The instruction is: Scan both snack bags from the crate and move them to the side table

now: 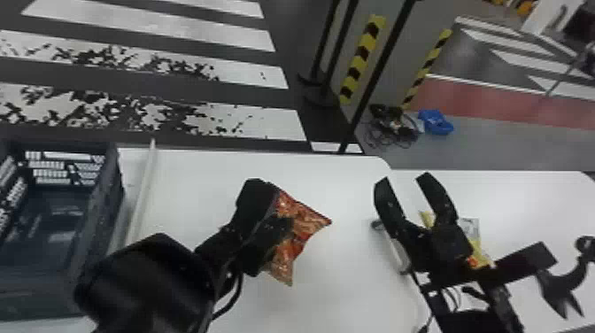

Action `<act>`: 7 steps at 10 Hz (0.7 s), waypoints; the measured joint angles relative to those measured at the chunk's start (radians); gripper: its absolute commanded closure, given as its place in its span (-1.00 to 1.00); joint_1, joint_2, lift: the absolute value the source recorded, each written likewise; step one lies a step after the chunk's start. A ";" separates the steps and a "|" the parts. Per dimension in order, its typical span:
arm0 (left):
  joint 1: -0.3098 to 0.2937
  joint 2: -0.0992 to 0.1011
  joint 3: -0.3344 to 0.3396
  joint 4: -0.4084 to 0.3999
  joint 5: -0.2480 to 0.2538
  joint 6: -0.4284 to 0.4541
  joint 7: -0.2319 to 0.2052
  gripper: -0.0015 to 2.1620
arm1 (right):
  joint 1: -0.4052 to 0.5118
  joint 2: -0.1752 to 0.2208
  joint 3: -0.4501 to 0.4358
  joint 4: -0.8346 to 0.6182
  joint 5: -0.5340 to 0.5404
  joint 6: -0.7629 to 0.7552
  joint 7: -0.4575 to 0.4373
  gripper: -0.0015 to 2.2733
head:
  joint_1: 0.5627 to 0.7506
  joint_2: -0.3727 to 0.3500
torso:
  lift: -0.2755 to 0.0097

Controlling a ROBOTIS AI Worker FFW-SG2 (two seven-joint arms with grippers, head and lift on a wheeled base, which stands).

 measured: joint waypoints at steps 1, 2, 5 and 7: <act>-0.002 0.000 -0.019 0.049 0.007 -0.053 -0.010 0.31 | -0.005 0.000 -0.001 0.000 -0.003 0.002 0.000 -0.92 | 0.41 -0.94 | 0.26; -0.004 0.000 -0.032 0.096 0.014 -0.107 -0.023 0.31 | -0.008 0.000 -0.001 0.000 -0.005 0.002 0.000 -0.92 | 0.41 -0.94 | 0.26; -0.024 0.000 -0.054 0.170 0.066 -0.183 -0.039 0.31 | -0.011 0.000 -0.002 0.001 -0.006 0.001 0.000 -0.92 | 0.41 -0.94 | 0.26; -0.028 0.000 -0.067 0.199 0.092 -0.197 -0.060 0.31 | -0.014 0.000 -0.006 0.001 -0.012 -0.001 0.000 -0.92 | 0.41 -0.94 | 0.26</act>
